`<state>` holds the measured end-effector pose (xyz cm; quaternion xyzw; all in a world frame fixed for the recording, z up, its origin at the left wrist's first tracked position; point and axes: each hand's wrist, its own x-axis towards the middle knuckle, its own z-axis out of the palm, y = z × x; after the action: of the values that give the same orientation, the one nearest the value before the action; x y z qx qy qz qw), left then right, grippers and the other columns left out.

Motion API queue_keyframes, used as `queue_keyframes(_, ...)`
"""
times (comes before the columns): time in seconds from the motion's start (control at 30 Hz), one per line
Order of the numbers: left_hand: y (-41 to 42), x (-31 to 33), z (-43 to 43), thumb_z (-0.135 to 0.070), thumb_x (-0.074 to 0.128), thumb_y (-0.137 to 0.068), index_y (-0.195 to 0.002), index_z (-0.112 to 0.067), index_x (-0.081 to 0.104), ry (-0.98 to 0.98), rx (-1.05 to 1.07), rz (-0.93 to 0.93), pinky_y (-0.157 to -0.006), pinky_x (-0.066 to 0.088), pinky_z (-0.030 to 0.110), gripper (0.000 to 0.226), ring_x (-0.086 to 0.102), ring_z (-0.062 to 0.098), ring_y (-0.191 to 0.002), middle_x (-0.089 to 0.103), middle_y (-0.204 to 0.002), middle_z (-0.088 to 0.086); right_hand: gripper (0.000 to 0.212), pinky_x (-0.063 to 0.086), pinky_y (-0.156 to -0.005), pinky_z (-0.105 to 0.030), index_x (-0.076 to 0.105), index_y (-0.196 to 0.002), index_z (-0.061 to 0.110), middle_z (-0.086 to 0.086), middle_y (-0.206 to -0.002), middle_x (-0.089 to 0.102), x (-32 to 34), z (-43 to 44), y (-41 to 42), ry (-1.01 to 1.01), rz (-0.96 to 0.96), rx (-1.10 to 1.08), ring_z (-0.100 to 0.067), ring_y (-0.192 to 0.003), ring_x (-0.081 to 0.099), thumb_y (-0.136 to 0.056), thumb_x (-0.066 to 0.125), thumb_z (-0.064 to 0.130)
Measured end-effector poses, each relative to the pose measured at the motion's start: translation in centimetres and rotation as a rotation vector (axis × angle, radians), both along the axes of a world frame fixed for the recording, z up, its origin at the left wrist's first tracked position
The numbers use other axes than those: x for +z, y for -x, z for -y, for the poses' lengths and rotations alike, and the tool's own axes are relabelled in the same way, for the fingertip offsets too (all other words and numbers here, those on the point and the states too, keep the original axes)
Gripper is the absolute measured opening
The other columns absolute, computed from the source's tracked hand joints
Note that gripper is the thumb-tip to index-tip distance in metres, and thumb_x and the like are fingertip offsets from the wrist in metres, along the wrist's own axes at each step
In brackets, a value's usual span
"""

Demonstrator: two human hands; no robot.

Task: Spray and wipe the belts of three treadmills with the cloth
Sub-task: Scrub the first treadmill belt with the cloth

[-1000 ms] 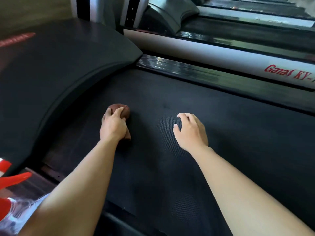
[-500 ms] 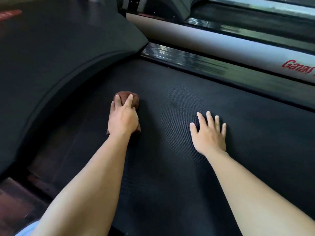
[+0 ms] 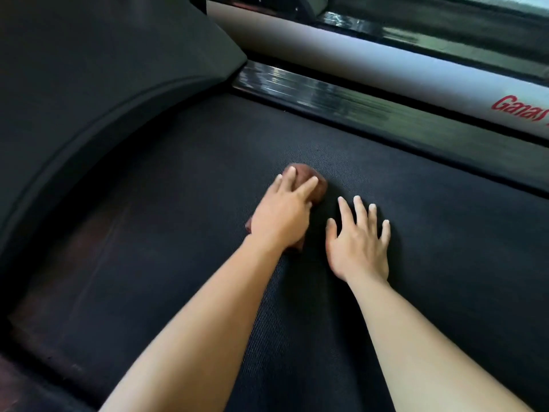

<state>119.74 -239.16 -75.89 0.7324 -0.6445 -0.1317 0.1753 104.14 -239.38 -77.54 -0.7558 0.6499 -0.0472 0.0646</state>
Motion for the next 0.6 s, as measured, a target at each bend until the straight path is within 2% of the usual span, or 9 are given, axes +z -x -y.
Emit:
queue_keyframes(0.13,0.5,0.0,-4.5,-0.032,0.045,-0.104,-0.153,-0.036,0.033,0.007,-0.018,0.056,-0.122,0.013,0.041,0.051,0.019,0.034,-0.148,0.014,-0.166,0.007,0.058,0.001,-0.122,-0.052,0.015,-0.157,0.033,0.002,-0.166,0.006,0.1,0.0,0.0,-0.008,0.006,-0.004,-0.025,-0.153,-0.001,-0.102,0.025,0.049)
queue_keyframes(0.27,-4.3,-0.2,-6.3,-0.029,0.048,-0.102,-0.152,-0.037,0.035,0.002,0.210,0.054,-0.121,0.017,0.044,0.052,0.022,0.037,-0.146,0.016,-0.165,0.009,0.058,0.002,-0.122,-0.052,0.014,-0.157,0.033,0.002,-0.166,0.007,0.2,-0.1,0.0,0.000,0.009,0.000,-0.025,-0.153,0.000,-0.102,0.022,0.050)
queue_keyframes(0.33,-7.5,-0.5,-5.5,-0.030,0.045,-0.103,-0.153,-0.039,0.032,-0.052,0.359,0.013,-0.122,0.016,0.048,0.053,0.016,0.037,-0.150,0.013,-0.166,0.009,0.059,0.002,-0.122,-0.053,0.014,-0.157,0.033,0.001,-0.166,0.007,0.1,-0.1,0.0,0.000,0.003,-0.002,-0.025,-0.153,0.000,-0.102,0.022,0.050)
queue_keyframes(0.43,-11.2,0.1,-3.3,-0.035,0.040,-0.104,-0.151,-0.049,0.027,-0.097,0.567,-0.076,-0.118,0.024,0.057,0.050,0.008,0.030,-0.153,0.006,-0.167,-0.002,0.059,0.003,-0.122,-0.053,0.015,-0.157,0.033,0.001,-0.166,0.007,0.1,0.0,0.0,-0.002,0.002,-0.004,-0.026,-0.153,0.001,-0.101,0.022,0.050)
queue_keyframes(0.5,-12.7,0.5,-1.4,-0.036,0.039,-0.104,-0.151,-0.048,0.026,-0.095,0.635,-0.103,-0.118,0.024,0.057,0.050,0.006,0.027,-0.153,0.005,-0.167,-0.004,0.059,0.003,-0.122,-0.053,0.015,-0.157,0.032,0.001,-0.166,0.008,0.1,0.0,0.0,-0.006,0.005,-0.008,-0.026,-0.153,0.001,-0.101,0.023,0.050)
queue_keyframes(0.6,-13.9,0.9,1.8,-0.034,0.038,-0.104,-0.153,-0.043,0.027,-0.074,0.645,-0.078,-0.123,0.018,0.049,0.051,0.007,0.030,-0.153,0.006,-0.167,0.001,0.059,0.003,-0.122,-0.053,0.016,-0.157,0.033,0.001,-0.166,0.008,0.0,0.0,0.0,-0.007,0.001,-0.016,-0.026,-0.153,0.001,-0.101,0.023,0.050)
